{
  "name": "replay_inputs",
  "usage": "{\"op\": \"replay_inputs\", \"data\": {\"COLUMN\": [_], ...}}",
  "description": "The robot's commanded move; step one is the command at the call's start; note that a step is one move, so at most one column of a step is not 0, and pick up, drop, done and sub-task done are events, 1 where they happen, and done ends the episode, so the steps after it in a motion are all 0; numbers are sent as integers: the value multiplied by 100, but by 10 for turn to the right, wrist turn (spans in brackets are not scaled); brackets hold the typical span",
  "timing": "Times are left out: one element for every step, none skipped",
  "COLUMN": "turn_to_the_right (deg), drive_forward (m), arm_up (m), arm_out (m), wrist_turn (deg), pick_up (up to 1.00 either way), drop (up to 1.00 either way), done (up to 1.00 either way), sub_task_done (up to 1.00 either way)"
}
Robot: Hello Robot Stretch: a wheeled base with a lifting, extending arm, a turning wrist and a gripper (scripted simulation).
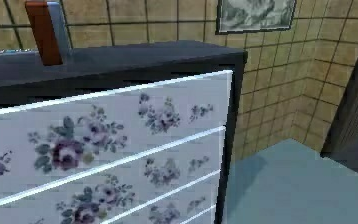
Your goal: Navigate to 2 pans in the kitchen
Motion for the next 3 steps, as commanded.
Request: {"op": "replay_inputs", "data": {"turn_to_the_right": [450,90,0], "drive_forward": [0,0,100], "arm_up": [0,0,0], "arm_out": [0,0,0], "wrist_turn": [0,0,0], "pick_up": [0,0,0], "drop": [0,0,0], "done": [0,0,0], "sub_task_done": [0,0,0]}}
